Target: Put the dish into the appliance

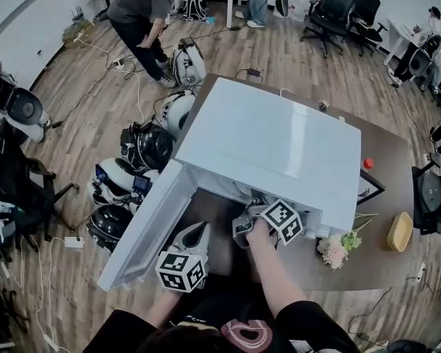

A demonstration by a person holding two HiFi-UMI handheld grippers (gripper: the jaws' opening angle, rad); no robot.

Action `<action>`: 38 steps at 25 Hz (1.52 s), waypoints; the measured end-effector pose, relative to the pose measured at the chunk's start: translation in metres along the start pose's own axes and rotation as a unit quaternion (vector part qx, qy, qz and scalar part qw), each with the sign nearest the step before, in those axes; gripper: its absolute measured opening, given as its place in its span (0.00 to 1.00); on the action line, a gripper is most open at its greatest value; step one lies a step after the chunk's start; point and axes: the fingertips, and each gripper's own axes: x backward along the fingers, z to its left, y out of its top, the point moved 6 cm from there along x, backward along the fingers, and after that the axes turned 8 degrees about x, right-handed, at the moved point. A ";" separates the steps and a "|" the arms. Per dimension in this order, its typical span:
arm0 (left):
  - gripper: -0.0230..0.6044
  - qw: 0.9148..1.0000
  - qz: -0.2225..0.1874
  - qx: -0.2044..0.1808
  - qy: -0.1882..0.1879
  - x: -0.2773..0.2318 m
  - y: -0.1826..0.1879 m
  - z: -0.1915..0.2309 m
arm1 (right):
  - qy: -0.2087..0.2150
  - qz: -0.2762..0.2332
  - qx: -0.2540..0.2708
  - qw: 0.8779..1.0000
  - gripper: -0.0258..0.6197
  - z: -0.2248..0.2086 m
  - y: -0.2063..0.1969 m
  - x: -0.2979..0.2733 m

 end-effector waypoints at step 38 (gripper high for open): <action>0.05 1.000 -0.004 -0.011 0.024 0.001 -0.002 -0.001 | -0.027 0.110 0.346 0.931 0.52 0.015 -0.008 -0.001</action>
